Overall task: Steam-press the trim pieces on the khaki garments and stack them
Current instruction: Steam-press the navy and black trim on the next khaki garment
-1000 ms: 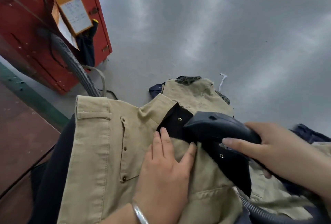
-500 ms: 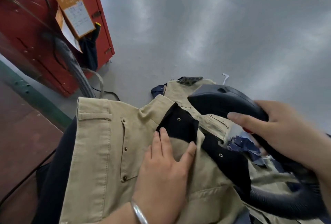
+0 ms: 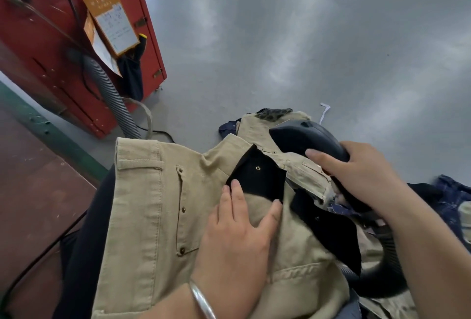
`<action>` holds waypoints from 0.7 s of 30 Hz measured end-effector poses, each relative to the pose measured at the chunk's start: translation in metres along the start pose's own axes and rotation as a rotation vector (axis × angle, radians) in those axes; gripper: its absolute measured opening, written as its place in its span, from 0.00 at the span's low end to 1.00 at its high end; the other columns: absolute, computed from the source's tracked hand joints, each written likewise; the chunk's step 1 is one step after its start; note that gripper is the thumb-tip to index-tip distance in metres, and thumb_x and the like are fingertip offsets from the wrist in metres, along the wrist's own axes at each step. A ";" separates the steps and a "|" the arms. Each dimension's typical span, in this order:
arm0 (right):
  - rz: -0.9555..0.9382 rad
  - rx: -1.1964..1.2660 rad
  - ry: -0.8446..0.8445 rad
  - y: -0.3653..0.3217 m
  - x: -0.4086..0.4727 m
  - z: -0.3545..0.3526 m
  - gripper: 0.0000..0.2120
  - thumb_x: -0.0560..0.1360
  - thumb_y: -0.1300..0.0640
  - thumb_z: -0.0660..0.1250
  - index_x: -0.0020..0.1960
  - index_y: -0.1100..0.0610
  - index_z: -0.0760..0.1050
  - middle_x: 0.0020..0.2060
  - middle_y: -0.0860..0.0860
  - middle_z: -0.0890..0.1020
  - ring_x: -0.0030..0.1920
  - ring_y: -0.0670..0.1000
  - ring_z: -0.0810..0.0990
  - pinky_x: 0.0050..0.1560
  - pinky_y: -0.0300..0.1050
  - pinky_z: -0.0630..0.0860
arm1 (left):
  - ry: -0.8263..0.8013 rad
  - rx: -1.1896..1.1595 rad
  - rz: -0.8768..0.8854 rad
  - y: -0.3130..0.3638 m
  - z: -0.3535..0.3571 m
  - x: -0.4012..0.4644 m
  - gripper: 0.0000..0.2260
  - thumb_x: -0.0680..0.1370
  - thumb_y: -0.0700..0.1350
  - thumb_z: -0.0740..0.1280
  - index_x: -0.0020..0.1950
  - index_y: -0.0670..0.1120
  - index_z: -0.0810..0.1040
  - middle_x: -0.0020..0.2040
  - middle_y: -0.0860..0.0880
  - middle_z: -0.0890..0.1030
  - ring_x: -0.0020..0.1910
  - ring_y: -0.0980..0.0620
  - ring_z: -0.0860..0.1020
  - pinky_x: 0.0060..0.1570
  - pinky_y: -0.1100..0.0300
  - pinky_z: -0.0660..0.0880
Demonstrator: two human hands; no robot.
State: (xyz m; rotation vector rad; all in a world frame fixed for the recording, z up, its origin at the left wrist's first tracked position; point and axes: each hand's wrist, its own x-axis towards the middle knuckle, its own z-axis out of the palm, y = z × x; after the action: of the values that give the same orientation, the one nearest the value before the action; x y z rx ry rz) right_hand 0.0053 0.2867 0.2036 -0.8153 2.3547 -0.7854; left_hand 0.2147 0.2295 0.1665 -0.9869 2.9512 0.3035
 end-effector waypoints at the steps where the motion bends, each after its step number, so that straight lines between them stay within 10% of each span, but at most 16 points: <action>1: -0.008 0.038 -0.021 0.003 -0.004 -0.003 0.10 0.68 0.35 0.73 0.39 0.38 0.76 0.21 0.49 0.77 0.20 0.50 0.78 0.21 0.42 0.73 | 0.002 -0.004 -0.002 -0.001 0.000 0.000 0.25 0.70 0.45 0.53 0.61 0.57 0.80 0.57 0.28 0.77 0.52 0.33 0.80 0.40 0.48 0.79; 8: -0.062 -0.088 -0.096 0.024 -0.027 -0.020 0.16 0.65 0.56 0.80 0.46 0.48 0.76 0.28 0.47 0.82 0.23 0.46 0.79 0.25 0.36 0.71 | -0.019 0.028 0.005 -0.002 -0.005 0.000 0.26 0.69 0.44 0.53 0.61 0.55 0.80 0.58 0.28 0.76 0.52 0.33 0.80 0.41 0.49 0.80; 13: -0.160 -0.052 -0.044 0.019 -0.035 -0.021 0.17 0.66 0.52 0.79 0.47 0.40 0.73 0.36 0.28 0.80 0.34 0.31 0.78 0.31 0.31 0.71 | -0.076 0.075 0.009 0.001 -0.010 0.000 0.26 0.68 0.45 0.52 0.60 0.55 0.80 0.56 0.29 0.77 0.51 0.33 0.80 0.38 0.49 0.79; 17: -0.141 -0.079 0.011 0.021 -0.036 -0.018 0.15 0.67 0.51 0.77 0.47 0.43 0.74 0.33 0.39 0.81 0.31 0.38 0.79 0.32 0.40 0.69 | -0.076 0.084 0.035 0.002 -0.010 -0.002 0.26 0.69 0.46 0.51 0.61 0.56 0.80 0.57 0.28 0.76 0.51 0.33 0.80 0.40 0.48 0.80; 21: -0.100 -0.109 0.006 0.023 -0.043 -0.020 0.16 0.65 0.53 0.78 0.47 0.46 0.74 0.32 0.44 0.80 0.33 0.41 0.79 0.34 0.42 0.70 | -0.198 0.141 0.063 0.004 -0.008 -0.001 0.27 0.78 0.49 0.44 0.74 0.67 0.41 0.75 0.31 0.45 0.75 0.37 0.52 0.68 0.50 0.61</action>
State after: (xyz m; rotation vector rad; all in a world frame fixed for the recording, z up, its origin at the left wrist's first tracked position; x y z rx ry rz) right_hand 0.0138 0.3374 0.2145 -0.9842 2.3943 -0.7057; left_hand 0.2135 0.2313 0.1756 -0.7994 2.7835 0.1792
